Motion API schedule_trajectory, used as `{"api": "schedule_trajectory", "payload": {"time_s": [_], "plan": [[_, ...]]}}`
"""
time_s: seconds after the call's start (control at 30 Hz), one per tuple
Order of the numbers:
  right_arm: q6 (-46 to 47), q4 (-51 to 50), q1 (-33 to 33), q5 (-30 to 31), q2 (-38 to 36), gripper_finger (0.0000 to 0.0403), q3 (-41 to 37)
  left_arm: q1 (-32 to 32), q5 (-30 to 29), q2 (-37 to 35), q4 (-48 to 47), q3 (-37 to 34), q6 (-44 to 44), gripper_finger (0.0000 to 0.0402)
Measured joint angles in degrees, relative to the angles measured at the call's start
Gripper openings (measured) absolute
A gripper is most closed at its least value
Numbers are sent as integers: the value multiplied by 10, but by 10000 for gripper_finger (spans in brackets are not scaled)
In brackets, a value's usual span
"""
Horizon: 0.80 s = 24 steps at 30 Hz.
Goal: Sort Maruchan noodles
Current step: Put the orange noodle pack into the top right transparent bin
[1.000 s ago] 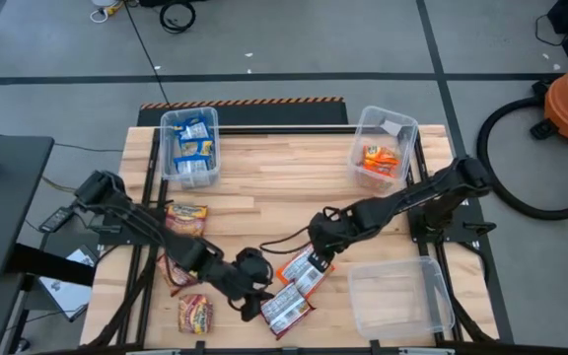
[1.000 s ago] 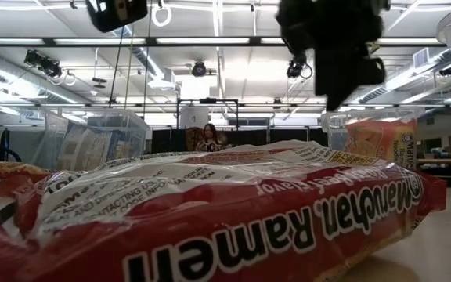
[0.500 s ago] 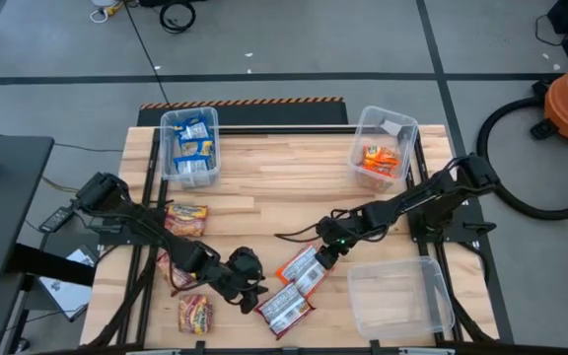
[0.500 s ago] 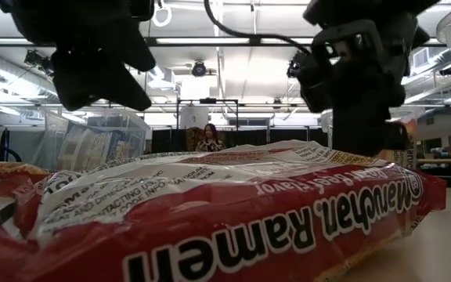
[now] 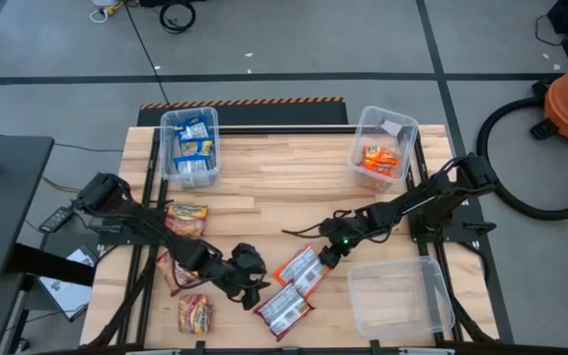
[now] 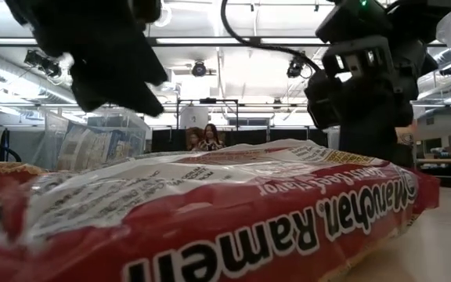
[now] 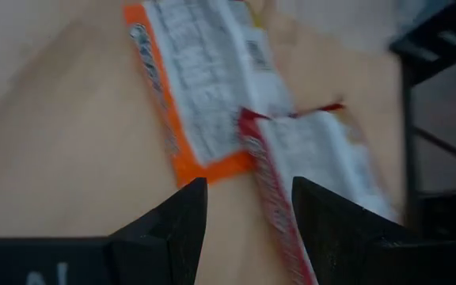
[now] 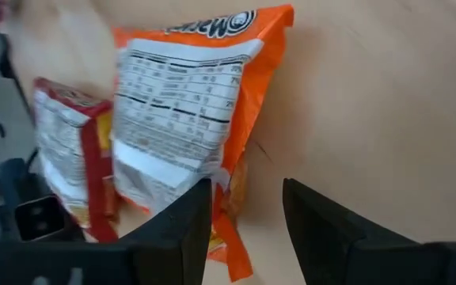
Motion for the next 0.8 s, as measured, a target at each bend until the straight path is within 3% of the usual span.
{"api": "schedule_trajectory", "payload": {"time_s": [0.47,0.8], "plan": [[8,50,-3,20,18,152,0,60,56,120,63,0,46,192],[1,147,-12,-21,65,132,0,71,65,136,67,2,48,192]]}}
